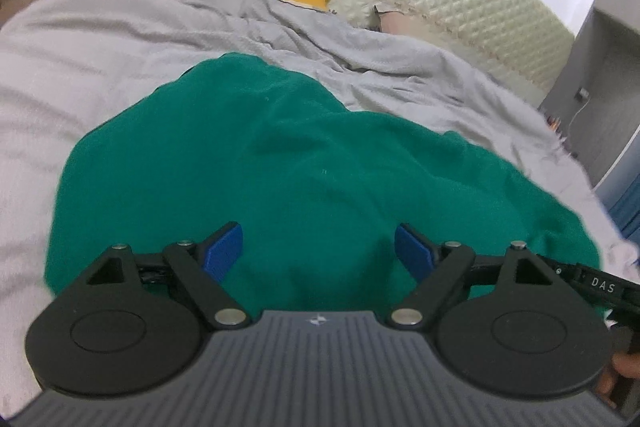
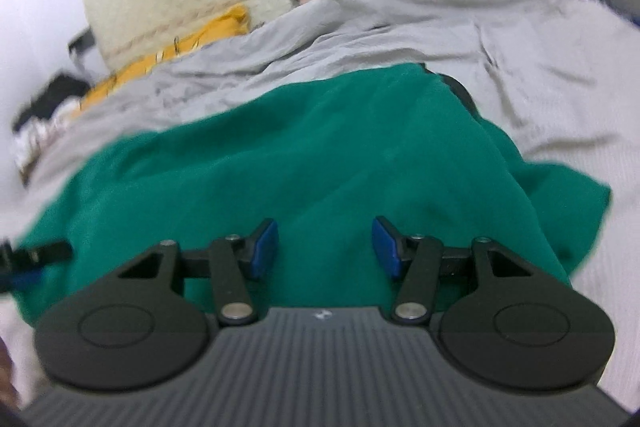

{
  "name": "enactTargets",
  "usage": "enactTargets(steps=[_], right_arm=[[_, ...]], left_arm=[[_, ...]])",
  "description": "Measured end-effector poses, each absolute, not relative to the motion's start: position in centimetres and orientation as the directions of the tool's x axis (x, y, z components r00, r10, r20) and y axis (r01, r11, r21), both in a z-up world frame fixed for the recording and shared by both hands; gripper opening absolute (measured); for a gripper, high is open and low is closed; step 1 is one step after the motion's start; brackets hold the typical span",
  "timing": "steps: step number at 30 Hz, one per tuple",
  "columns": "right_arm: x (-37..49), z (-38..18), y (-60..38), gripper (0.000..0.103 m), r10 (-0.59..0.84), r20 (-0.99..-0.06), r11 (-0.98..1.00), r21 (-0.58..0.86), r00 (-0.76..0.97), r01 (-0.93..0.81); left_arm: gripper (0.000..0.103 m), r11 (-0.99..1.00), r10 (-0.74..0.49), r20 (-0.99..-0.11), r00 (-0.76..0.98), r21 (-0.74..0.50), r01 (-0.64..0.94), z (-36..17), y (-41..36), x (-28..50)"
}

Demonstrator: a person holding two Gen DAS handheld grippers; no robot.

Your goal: Fold large clothes

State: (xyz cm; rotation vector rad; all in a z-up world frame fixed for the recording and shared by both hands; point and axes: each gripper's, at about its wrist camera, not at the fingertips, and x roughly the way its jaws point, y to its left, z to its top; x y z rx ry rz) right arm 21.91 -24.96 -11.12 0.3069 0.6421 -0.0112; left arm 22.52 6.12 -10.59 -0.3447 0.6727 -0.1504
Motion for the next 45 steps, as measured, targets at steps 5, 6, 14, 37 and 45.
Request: enactTargets(steps=[5,6,14,37,45], right_arm=[[19.4,-10.6,-25.9,0.058,0.106,-0.595,0.906,0.387,0.797,0.168],[19.2,-10.6,-26.1,0.059,0.1,-0.613,0.896,0.398,0.784,0.196],[18.1,-13.0,-30.1,0.087,0.234,-0.546,0.67,0.69,0.805,0.273],[15.3,-12.9,-31.6,0.088,0.105,-0.546,0.479,0.76,0.831,0.439],[15.1,-13.9,-33.7,0.089,0.156,-0.512,0.352,0.828,0.845,0.437]], left_arm=[[0.086,0.914,-0.238,-0.591,0.771,-0.405,-0.028,-9.3,7.6,19.7],[0.086,0.911,-0.238,-0.594,0.769,-0.411,-0.036,-9.1,7.8,19.3],[0.086,0.803,-0.335,-0.636,0.695,-0.579,-0.142,-11.2,9.9,17.8],[0.089,0.618,-0.369,-0.67,0.644,-0.695,-0.368,-16.2,12.6,19.5],[0.089,0.486,-0.426,-0.602,0.676,-0.782,-0.39,-17.3,14.1,19.7]])
